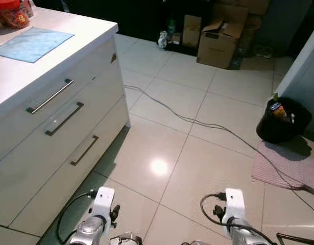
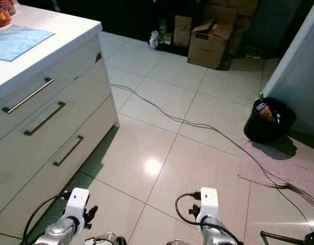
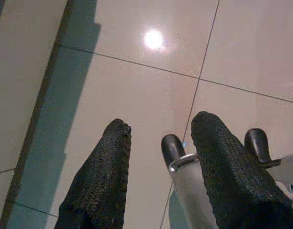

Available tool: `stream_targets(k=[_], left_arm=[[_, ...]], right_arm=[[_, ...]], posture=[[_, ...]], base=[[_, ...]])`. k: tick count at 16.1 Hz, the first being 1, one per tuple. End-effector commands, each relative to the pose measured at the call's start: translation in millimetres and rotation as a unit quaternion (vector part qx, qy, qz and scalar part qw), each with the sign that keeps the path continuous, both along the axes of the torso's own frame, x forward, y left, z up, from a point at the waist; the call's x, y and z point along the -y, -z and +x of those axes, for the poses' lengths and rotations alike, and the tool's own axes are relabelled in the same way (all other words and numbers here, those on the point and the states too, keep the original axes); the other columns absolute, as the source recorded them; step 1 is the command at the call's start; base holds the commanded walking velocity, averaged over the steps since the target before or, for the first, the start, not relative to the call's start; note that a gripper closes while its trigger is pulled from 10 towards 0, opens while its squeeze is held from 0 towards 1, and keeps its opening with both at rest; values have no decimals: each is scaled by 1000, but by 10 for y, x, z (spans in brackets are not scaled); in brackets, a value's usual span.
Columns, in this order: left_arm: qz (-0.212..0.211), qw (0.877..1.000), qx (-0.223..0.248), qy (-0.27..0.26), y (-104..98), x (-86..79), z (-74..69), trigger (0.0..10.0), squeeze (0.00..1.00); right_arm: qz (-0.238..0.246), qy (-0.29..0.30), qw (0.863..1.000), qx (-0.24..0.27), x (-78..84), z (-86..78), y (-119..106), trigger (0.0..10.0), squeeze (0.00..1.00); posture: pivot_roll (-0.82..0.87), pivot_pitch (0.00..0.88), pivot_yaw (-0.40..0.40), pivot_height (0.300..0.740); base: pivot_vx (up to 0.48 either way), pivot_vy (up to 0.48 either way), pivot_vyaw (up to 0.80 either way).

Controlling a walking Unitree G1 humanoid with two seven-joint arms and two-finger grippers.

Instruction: Kitchen organization

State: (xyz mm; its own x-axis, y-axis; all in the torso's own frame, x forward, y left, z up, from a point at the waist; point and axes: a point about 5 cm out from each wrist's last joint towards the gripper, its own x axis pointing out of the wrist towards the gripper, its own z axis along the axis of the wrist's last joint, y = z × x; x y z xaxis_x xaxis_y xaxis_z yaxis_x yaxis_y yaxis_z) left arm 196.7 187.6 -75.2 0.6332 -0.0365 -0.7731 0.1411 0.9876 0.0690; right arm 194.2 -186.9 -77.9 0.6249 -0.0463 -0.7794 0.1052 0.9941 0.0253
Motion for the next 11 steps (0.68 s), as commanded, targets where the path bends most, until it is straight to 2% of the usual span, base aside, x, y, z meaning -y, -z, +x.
stream_targets(k=[1, 11], left_arm=[[7, 1000, -4, -8, 7, -46, -21, 10000, 0], [7, 1000, -11, -12, 21, -61, -46, 10000, 0]], right_arm=[[2, 7, 1000, -2, 24, -19, 7, 10000, 0], [-2, 7, 1000, -3, 27, -27, 10, 10000, 0]], posture=[[39, 76, 37, 740], [36, 79, 40, 740]], base=[[0, 0, 0], [0, 0, 0]])
